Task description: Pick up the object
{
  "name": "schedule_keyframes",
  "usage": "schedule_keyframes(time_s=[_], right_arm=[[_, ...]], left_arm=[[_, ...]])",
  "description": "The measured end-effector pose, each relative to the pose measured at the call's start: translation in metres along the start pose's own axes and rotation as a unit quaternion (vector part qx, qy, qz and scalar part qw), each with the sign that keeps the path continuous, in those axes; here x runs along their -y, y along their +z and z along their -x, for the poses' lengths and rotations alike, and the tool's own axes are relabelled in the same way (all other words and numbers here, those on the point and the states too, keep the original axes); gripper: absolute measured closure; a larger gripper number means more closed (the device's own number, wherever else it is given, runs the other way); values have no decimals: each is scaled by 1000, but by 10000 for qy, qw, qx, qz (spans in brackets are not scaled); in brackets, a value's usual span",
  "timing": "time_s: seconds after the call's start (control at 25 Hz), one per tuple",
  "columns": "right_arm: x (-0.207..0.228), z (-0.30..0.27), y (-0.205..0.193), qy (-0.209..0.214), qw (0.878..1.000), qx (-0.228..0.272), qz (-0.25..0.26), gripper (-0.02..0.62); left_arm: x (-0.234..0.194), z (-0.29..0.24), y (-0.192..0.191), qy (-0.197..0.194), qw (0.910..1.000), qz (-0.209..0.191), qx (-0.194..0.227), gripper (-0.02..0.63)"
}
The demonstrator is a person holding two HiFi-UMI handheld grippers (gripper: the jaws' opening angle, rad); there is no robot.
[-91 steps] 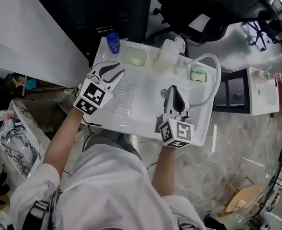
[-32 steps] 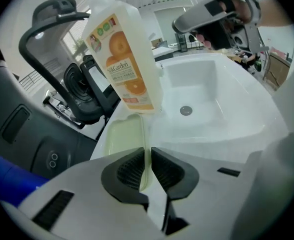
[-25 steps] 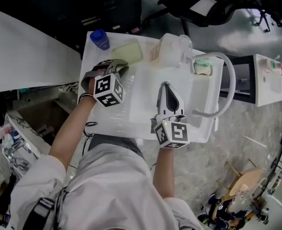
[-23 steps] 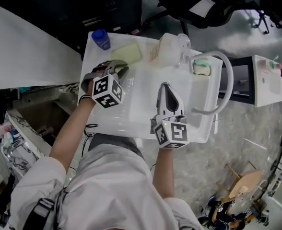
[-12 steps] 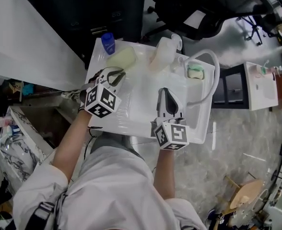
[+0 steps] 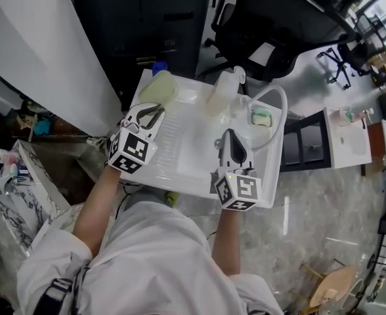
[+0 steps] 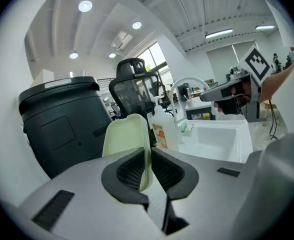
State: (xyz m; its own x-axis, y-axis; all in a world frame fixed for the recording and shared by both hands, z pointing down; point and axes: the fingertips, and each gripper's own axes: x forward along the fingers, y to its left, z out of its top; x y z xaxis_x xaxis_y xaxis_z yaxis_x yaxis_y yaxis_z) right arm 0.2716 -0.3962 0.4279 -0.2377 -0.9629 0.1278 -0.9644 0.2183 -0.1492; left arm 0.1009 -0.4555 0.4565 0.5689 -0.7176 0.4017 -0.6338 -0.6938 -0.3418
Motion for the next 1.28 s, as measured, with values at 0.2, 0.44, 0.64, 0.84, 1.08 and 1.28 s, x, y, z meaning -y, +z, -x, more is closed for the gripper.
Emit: schedule_keyframes(time_s=[0.2,0.44,0.64,0.84,1.08,1.28], right_arm=[[-7,8,20,53,9998,171,132,589],[-12,17,40,24,9986,426,299,589],[-15,28,53,-4,9974,614,376,589],[-15,39,54,-84,9968,700,378,591],[-15,43,55,-146,9963,714,466,591],[-15,40,58,-106,9962,712,496,591]], left_arm=[[-17,32,15,355,9985,292,301,551],[-33,65,30,722,9942,411,678,551],[-38,85,39,891,9911,422,897,551],[-39,99,42,954,9882,524,1077,551],[-44,111,37,1079,9855,630,1151,551],[-51,115,34,1188,9834,711,1173,551]])
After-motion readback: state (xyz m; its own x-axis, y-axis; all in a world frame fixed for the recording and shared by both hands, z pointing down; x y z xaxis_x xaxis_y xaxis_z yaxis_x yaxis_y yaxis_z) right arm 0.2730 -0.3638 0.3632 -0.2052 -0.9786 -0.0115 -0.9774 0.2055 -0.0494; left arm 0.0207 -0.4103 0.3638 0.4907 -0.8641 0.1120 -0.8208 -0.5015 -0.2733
